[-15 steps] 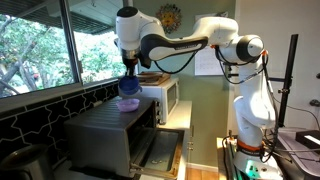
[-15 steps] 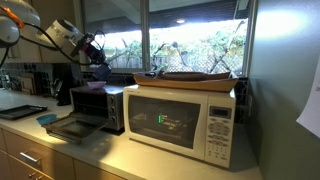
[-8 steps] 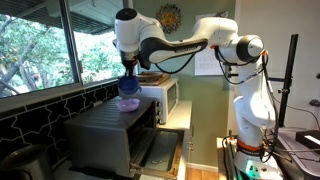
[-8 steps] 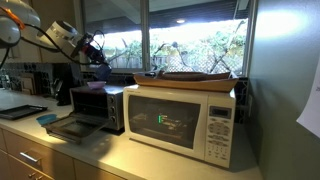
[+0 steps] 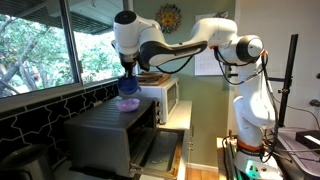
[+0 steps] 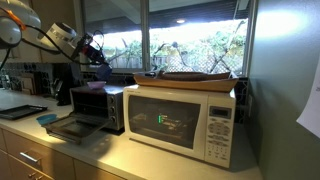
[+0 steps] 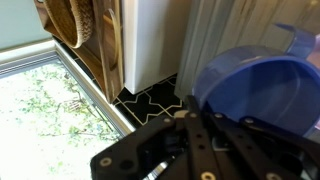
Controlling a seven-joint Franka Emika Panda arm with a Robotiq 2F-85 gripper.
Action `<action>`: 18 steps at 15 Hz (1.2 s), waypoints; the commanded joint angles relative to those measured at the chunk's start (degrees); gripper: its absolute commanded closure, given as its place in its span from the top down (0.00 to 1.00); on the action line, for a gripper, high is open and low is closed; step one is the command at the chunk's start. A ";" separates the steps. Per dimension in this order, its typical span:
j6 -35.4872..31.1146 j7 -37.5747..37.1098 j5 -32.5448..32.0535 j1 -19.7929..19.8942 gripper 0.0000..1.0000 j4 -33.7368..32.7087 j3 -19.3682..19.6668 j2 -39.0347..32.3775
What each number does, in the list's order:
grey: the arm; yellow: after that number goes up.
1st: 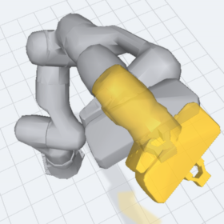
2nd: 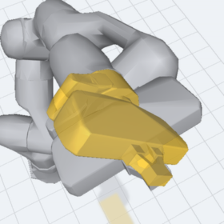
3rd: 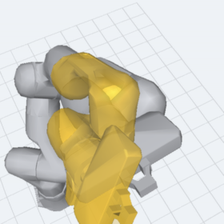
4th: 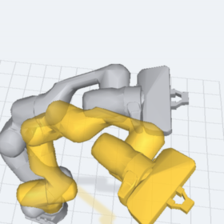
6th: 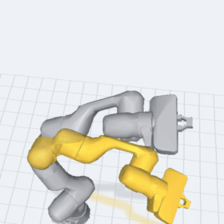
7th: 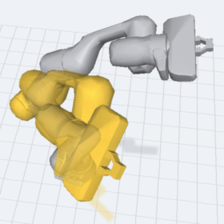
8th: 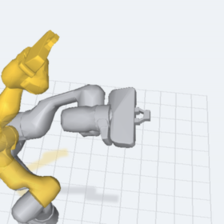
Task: Pour the contents of the blue cup into the purple bowl and then put the purple bowl in the microwave on the left
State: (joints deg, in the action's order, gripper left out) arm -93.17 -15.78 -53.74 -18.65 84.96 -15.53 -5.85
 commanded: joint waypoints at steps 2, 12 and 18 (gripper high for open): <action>-0.93 -0.36 -2.14 -0.30 0.01 1.87 -0.18 0.75; -1.36 0.36 -3.81 -0.51 0.01 2.80 -0.98 1.16; -1.72 1.63 -2.37 -0.52 0.01 2.78 -1.54 1.48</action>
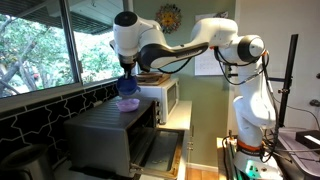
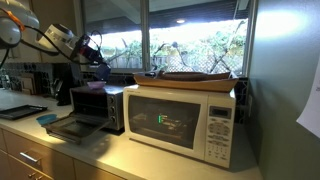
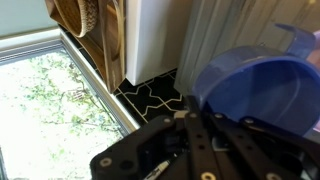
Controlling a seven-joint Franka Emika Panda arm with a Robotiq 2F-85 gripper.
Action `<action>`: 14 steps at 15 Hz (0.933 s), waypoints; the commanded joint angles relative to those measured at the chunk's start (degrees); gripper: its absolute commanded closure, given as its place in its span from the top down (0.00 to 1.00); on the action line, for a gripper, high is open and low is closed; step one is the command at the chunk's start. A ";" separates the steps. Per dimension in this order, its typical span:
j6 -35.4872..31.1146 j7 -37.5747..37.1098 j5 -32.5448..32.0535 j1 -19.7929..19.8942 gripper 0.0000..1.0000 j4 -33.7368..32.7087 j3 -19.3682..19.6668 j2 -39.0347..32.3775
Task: Pour the contents of the blue cup into the purple bowl and then put the purple bowl in the microwave on the left
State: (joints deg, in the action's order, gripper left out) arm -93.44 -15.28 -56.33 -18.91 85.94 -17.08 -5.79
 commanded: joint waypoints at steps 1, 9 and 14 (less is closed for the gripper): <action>-1.49 1.33 0.21 -0.29 0.01 1.82 -0.10 1.46; -1.58 2.84 -0.12 -1.13 0.01 2.23 -1.01 1.95; -1.32 4.39 -1.02 -1.74 0.01 2.77 -1.37 2.54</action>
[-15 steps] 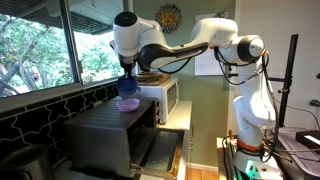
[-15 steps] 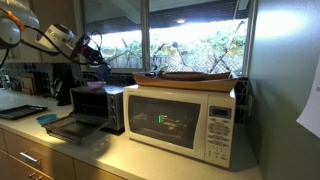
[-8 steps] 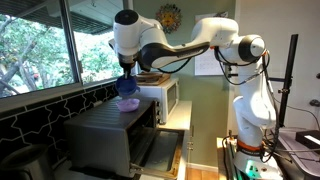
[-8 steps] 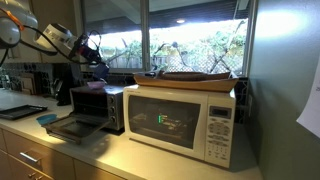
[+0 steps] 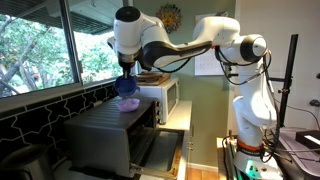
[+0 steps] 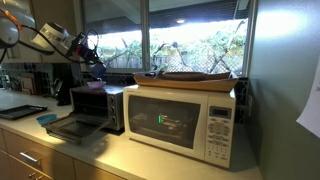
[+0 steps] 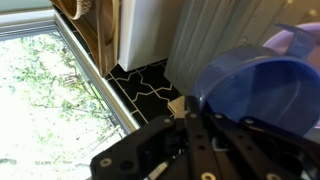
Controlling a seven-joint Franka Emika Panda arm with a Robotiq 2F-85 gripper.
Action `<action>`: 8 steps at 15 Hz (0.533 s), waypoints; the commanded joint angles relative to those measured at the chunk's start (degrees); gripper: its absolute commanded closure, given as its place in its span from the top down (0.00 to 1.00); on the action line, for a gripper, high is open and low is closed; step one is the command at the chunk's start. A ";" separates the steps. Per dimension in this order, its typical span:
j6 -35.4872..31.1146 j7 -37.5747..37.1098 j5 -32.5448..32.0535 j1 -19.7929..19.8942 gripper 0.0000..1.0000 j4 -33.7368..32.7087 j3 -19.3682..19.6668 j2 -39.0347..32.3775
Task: Pour the contents of the blue cup into the purple bowl and then put the purple bowl in the microwave on the left
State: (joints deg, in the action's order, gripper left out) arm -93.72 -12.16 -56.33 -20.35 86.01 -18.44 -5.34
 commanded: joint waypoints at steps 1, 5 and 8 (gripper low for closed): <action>-1.07 1.50 -1.30 -0.34 0.01 2.86 -0.05 2.23; -1.33 2.05 -2.30 -0.39 0.01 3.40 -0.20 2.74; -1.37 2.10 -3.74 -0.41 0.01 4.07 -0.37 3.11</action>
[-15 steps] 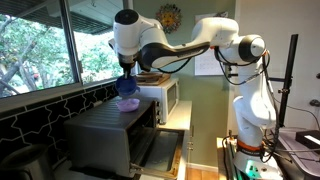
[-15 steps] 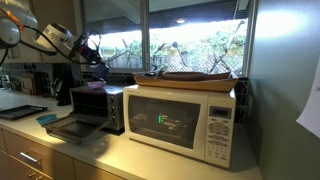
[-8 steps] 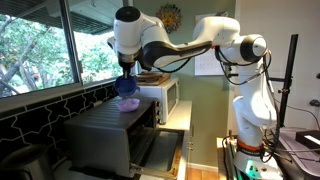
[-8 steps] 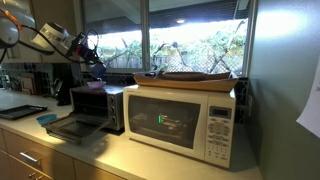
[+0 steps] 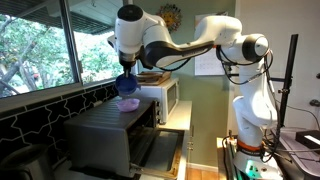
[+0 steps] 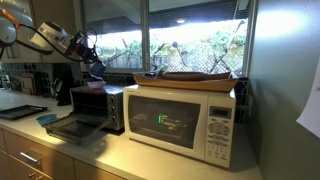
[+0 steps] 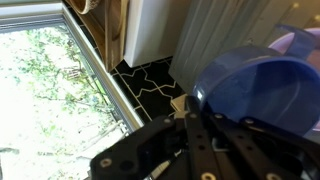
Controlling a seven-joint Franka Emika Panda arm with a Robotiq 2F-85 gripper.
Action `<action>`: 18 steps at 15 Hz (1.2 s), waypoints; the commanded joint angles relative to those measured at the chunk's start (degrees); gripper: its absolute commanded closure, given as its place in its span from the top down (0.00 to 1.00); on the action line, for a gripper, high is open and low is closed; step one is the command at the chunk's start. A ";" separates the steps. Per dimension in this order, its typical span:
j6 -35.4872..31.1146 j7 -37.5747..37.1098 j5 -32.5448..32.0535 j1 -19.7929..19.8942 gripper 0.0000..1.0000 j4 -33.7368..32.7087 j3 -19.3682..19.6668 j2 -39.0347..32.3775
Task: Pour the contents of the blue cup into the purple bowl and then put the purple bowl in the microwave on the left
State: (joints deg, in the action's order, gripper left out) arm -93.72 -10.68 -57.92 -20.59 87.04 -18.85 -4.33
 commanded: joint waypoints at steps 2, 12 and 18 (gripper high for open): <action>-1.42 0.65 -2.74 -0.15 0.01 3.42 -0.11 2.27; -0.65 2.01 -1.28 -0.21 0.01 2.84 -0.70 2.02; -0.82 2.24 -1.90 -0.24 0.01 2.93 -0.85 1.99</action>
State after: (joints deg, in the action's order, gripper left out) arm -93.73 -9.36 -59.39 -20.61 87.85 -19.86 -3.94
